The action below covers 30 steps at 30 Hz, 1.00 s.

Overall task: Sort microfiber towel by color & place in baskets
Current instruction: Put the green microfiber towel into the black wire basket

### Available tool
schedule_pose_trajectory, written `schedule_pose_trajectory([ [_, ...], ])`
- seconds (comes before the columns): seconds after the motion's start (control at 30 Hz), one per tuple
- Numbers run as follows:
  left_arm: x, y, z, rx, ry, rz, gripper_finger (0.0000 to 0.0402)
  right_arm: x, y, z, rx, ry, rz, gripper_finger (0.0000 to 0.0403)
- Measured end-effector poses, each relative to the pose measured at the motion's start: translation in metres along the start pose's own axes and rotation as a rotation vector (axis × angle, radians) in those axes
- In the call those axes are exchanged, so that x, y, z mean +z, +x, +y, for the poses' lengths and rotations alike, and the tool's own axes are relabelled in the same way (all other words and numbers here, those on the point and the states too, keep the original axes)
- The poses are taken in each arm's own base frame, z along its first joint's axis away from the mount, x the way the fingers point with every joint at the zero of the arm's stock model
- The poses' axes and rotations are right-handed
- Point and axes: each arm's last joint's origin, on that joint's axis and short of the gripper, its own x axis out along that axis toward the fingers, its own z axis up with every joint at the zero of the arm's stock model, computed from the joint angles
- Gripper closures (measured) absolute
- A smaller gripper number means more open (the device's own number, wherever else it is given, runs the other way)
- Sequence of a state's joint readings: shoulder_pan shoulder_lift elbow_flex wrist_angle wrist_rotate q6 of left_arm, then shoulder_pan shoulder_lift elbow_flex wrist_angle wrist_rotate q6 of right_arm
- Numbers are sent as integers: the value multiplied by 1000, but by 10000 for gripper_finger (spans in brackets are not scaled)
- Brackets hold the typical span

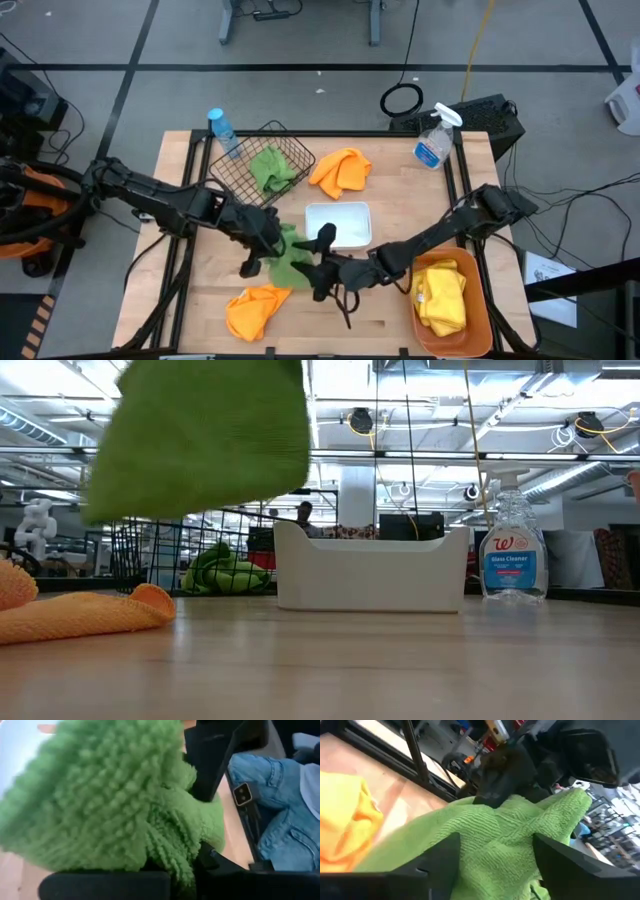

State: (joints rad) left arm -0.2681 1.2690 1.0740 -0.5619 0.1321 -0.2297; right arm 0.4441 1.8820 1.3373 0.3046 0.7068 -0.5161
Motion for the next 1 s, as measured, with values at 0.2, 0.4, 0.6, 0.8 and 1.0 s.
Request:
schedule_pose_trajectory([
  [0.2,-2,1,-7,-18,21,6,382,-4,8,-9,54,54,-30,108],
  [0.4,-2,1,-14,-56,116,-4,382,-14,20,-17,198,150,-32,116],
  [0.6,1,2,-18,-76,181,-40,382,-20,26,-21,294,185,-47,167],
  [0.8,1,2,-17,-75,186,-39,382,-21,26,-20,301,176,-49,301],
  [1.0,0,2,-18,-57,162,-35,367,-21,26,-19,352,179,-61,384],
])
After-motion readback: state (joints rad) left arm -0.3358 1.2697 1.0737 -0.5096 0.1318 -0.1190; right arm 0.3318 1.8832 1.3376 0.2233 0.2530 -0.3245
